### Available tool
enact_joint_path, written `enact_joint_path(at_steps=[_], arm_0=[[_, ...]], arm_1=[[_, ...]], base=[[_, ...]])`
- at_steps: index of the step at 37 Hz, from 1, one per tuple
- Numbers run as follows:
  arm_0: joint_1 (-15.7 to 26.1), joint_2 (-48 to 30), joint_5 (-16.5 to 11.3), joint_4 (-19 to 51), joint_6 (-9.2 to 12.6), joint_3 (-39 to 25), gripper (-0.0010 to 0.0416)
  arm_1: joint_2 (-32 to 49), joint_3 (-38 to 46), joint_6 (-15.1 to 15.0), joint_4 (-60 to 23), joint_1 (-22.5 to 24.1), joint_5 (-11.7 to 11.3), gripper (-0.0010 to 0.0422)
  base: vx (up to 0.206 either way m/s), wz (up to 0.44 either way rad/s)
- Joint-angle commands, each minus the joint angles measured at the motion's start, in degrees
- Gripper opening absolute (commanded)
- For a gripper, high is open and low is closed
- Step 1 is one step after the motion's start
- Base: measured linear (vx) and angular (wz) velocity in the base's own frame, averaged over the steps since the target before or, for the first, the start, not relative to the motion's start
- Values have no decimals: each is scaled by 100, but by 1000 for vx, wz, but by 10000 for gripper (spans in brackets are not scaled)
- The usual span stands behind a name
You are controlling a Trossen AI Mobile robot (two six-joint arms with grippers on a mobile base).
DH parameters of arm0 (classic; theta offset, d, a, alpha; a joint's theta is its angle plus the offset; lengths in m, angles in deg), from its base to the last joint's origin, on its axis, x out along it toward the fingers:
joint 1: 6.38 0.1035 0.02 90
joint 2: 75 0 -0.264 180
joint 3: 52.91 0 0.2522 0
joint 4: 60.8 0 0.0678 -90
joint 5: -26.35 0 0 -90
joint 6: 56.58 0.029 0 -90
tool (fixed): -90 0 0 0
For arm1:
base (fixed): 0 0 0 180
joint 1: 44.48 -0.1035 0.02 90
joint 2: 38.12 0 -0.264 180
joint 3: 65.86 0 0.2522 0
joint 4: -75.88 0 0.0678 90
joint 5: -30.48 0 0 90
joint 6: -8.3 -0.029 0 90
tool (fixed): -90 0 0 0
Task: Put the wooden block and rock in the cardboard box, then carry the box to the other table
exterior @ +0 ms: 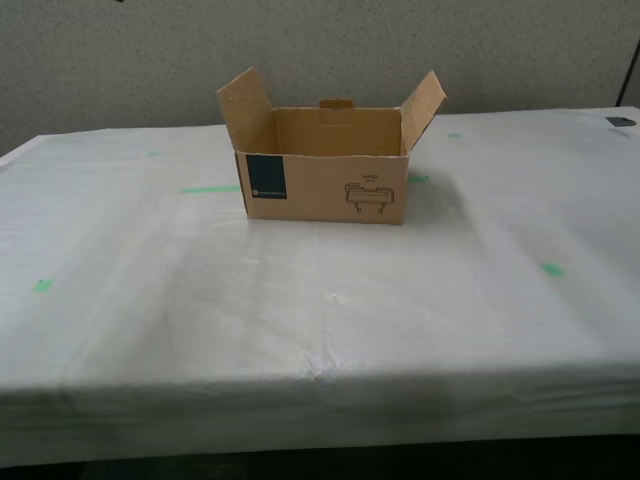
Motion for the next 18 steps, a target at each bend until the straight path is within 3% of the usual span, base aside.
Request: enact_joint_path(at_steps=[1,6,18], arm_0=[[2,295,26,-339,105,387,394],[4,612,26,-542,142,728,394],[7,761,26,-540,140,719,394]], arm_1=[[-4,-175,-44,271,2,20,394],[-4,-468,-37,485,2,17,394],[-4,-597,-39,487,0,17,394]], base=[[0,0],[0,0],[0,0]])
